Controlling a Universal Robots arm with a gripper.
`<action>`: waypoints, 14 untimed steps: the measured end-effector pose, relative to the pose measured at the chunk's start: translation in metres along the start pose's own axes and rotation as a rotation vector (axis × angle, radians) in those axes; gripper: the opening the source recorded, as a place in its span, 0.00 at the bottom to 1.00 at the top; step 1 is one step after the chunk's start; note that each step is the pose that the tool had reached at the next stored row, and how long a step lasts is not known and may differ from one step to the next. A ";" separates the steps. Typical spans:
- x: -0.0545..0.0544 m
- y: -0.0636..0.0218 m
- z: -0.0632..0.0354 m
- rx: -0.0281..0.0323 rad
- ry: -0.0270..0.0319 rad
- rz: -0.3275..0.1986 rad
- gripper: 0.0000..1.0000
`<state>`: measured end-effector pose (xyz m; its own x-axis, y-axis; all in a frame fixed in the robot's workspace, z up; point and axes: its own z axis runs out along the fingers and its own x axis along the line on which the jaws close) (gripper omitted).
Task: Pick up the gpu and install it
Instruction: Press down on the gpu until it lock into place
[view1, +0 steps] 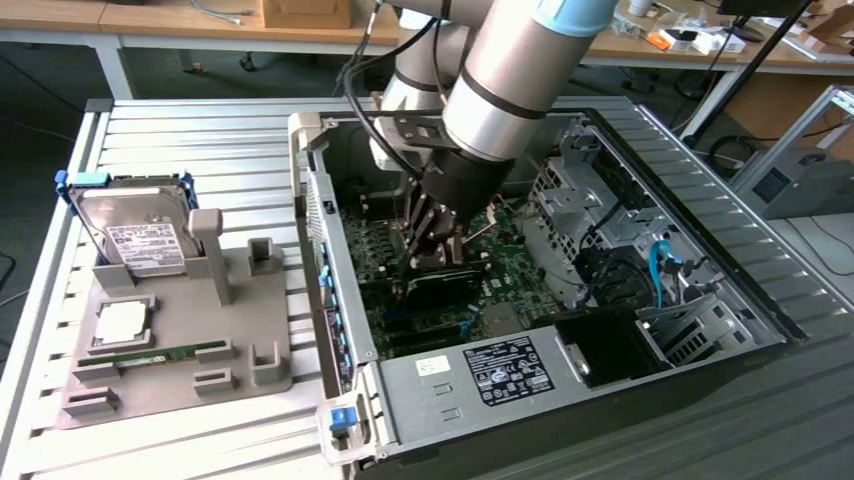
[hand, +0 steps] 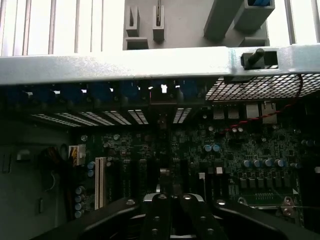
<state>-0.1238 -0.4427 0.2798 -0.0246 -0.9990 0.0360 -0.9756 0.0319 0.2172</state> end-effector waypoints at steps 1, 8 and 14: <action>-0.002 0.0002 0.0000 -0.0001 0.0001 0.000 0.11; -0.006 0.0043 0.0028 0.0000 0.0004 0.000 0.11; -0.006 0.0032 0.0092 -0.0007 0.0011 0.000 0.11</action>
<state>-0.1288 -0.4369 0.2712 -0.0244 -0.9990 0.0371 -0.9754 0.0320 0.2179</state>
